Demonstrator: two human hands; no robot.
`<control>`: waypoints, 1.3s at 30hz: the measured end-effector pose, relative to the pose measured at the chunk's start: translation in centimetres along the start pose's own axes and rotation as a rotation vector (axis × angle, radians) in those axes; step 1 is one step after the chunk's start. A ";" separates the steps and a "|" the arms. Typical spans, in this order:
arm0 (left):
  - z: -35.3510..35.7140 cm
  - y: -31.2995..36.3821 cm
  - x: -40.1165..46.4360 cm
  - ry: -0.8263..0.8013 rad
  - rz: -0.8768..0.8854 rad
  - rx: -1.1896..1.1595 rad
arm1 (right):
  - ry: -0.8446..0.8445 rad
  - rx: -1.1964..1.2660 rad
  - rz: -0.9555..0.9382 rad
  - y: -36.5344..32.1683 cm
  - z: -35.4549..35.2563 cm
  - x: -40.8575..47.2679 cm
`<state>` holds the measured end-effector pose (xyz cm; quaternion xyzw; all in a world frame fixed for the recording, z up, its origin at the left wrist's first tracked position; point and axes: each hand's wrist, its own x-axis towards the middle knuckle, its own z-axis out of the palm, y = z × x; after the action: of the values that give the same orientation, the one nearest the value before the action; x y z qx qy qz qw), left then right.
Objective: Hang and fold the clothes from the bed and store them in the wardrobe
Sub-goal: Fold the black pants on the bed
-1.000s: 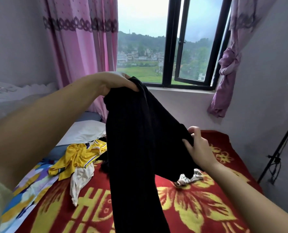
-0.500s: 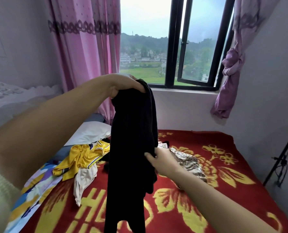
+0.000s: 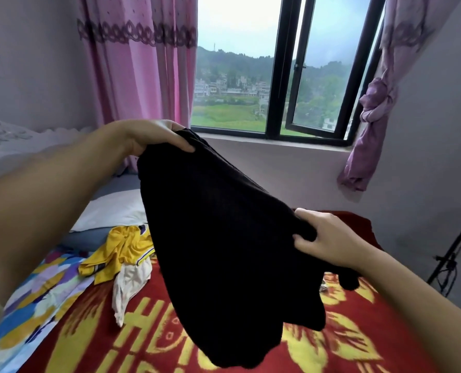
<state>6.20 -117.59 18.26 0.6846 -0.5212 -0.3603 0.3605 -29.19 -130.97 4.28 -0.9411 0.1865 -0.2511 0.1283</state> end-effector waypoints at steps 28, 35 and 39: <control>10.5 -14.7 2.0 -0.010 0.296 0.486 | -0.032 -0.058 0.556 17.0 8.2 3.2; 37.0 -37.7 -5.8 -0.995 -0.120 0.792 | -0.885 -0.341 0.444 21.1 25.9 -17.0; 46.3 -43.3 -6.5 -1.022 -0.220 0.693 | -1.001 -0.240 0.759 23.9 31.1 -26.9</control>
<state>-15.68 -108.17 -40.88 0.5525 -0.6407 -0.4874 -0.2162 -41.54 -136.68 -41.31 -0.8209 0.4511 0.3042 0.1736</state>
